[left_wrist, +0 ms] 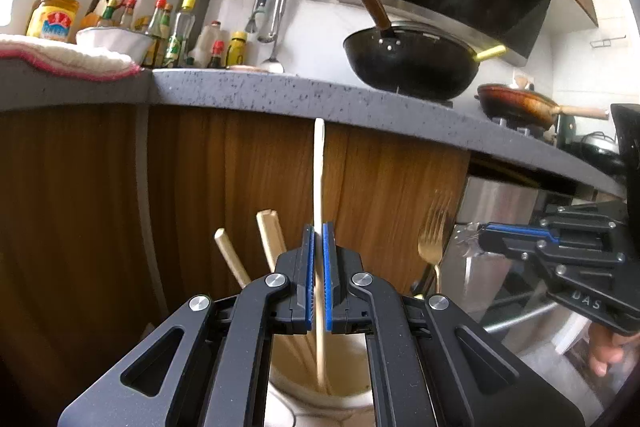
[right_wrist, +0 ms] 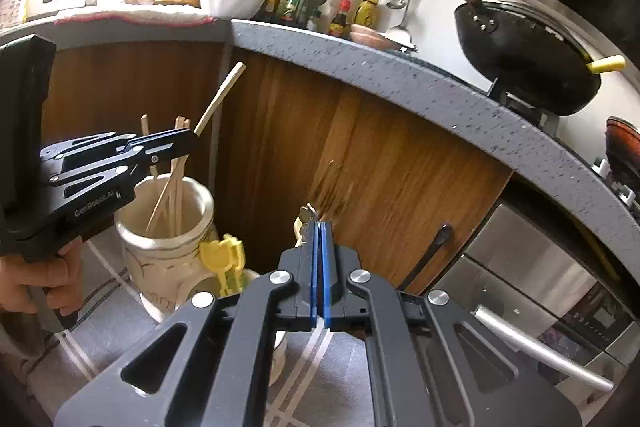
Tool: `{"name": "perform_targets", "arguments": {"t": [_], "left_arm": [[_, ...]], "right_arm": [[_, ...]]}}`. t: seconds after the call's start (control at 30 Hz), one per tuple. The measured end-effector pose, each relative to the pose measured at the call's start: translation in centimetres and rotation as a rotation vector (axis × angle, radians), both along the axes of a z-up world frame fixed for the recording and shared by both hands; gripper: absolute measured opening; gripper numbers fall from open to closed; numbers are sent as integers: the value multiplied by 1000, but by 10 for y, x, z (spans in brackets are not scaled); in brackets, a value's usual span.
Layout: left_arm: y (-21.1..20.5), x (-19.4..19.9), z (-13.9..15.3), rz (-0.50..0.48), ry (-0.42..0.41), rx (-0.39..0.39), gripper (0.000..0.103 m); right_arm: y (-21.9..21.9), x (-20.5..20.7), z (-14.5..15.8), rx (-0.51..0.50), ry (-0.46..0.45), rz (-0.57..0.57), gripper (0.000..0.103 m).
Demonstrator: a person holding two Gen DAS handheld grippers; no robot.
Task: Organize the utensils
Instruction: 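Release chopstick into the taller pot while right tool drops spoon into the smaller pot, then move both open tools down to the last chopstick and silver fork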
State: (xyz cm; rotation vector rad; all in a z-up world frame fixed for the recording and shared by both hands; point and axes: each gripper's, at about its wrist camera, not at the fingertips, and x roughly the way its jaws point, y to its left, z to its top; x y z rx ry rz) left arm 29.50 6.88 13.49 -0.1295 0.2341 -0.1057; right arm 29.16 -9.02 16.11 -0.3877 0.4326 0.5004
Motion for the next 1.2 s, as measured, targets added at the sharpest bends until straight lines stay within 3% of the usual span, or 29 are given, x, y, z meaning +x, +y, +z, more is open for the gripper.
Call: {"name": "perform_targets", "arguments": {"t": [0.27,0.43,0.5,0.57,0.63,0.7,0.9,1.07,1.2], "left_arm": [[0,-1,-6,11,38,22,4],[-5,-7,-2,12,20,56,18],[-6,-10,1,13,11,64,22],[-7,-14,4,14,0,71,24],[-6,-19,7,15,-10,69,26],[-4,-25,10,17,-19,62,37],[-2,-54,15,14,-28,49,40],[-2,-79,1,31,42,67,40],[0,-87,-20,34,159,39,40]], "right_arm": [[5,0,-9,1,29,15,1],[1,7,-10,40,59,1,2],[-1,9,-10,54,70,-1,4],[-4,9,-10,68,73,-4,19],[-9,8,-9,94,73,-6,27],[-13,6,-8,108,74,-14,27],[-33,-12,-6,166,72,-26,31],[-51,-33,-22,204,117,-30,32],[-62,-46,-47,230,197,-23,32]]}}
